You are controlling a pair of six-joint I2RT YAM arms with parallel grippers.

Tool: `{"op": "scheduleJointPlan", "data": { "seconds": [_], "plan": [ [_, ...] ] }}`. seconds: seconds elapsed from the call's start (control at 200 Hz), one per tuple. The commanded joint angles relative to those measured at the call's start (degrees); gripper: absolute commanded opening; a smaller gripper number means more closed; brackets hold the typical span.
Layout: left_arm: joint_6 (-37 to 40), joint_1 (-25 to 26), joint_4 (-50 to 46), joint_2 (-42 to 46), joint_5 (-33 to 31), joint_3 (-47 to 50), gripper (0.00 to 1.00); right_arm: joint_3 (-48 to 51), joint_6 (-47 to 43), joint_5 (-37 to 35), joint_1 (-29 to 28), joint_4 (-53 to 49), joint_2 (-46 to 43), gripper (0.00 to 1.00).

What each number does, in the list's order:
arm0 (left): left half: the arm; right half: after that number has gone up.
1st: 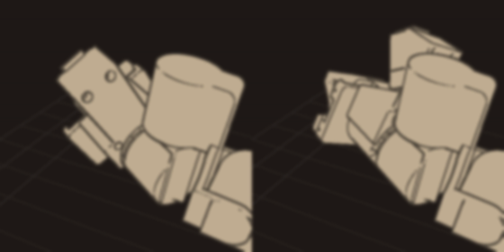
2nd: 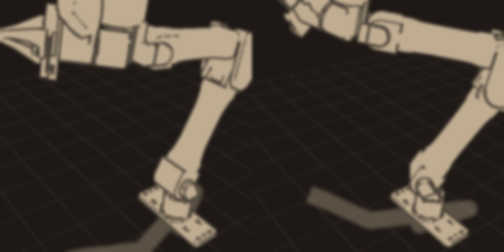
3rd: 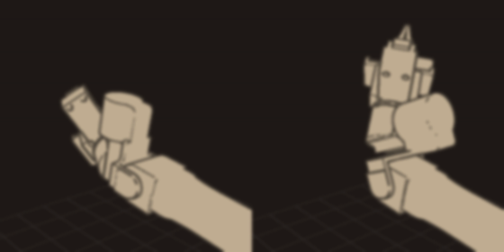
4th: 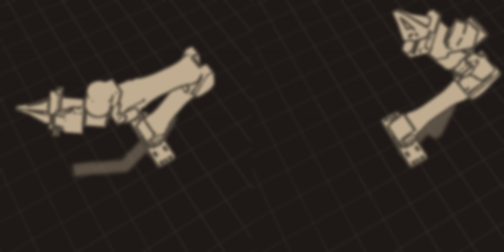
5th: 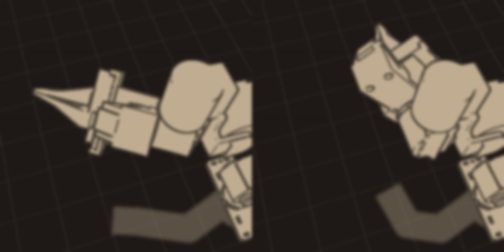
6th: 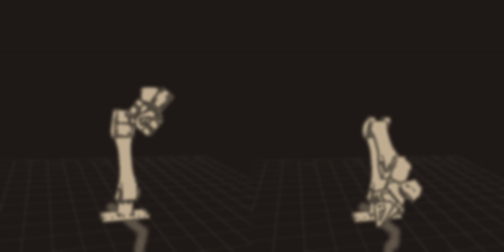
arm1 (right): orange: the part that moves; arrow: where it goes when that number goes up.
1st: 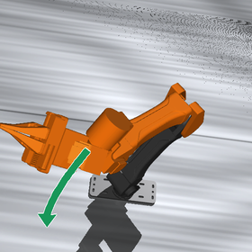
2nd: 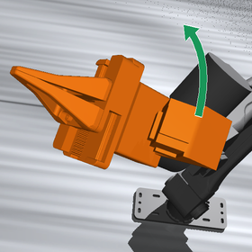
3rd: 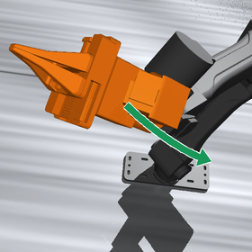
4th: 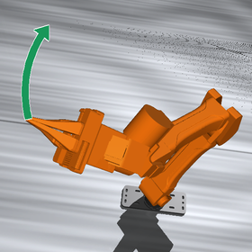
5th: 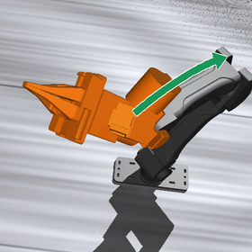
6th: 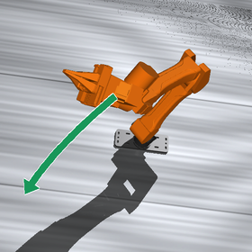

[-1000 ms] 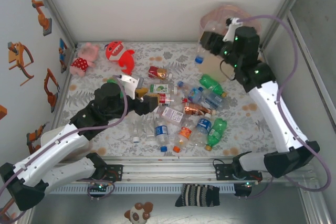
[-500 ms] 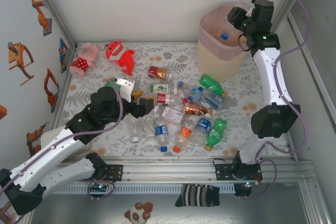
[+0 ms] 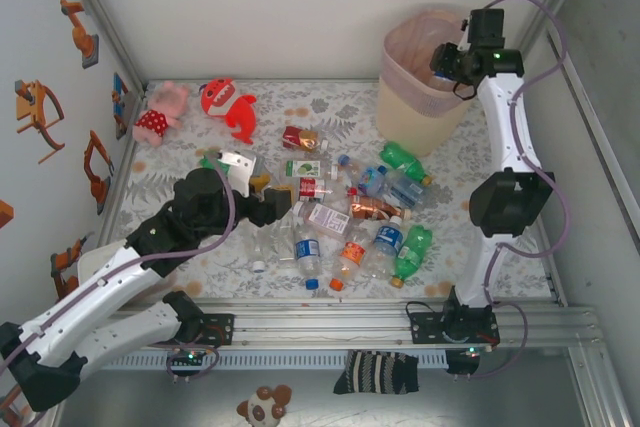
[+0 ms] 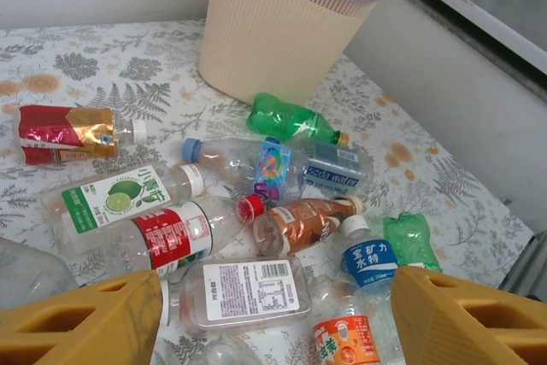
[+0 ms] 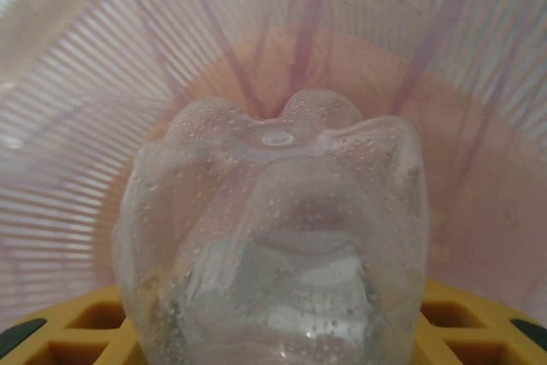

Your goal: Put the plastic bottles in the bin

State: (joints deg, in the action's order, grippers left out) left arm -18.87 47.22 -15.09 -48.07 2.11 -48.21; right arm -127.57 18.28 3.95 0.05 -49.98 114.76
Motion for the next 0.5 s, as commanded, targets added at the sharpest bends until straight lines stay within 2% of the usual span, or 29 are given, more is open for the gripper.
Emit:
{"op": "scheduleJointPlan", "data": {
  "seconds": [0.0,0.315,0.396,0.491],
  "plan": [
    [-0.6,0.2,0.3,-0.7,0.0,-0.6,0.7,-3.6,-5.2,-4.4,2.7,-7.6,0.5,0.51],
    [-1.3,0.2,1.1,-1.3,0.1,-0.2,0.7,-7.9,-11.6,-15.7,3.8,-9.5,1.3,0.51],
    [-1.3,0.2,0.9,-0.9,-0.4,0.0,0.7,-9.5,-11.7,-13.8,3.8,-9.6,2.1,0.51],
    [-1.2,0.2,1.0,-0.4,-1.4,0.5,0.7,-10.2,-9.8,-5.2,3.8,-8.7,2.8,0.51]
  ]
}}
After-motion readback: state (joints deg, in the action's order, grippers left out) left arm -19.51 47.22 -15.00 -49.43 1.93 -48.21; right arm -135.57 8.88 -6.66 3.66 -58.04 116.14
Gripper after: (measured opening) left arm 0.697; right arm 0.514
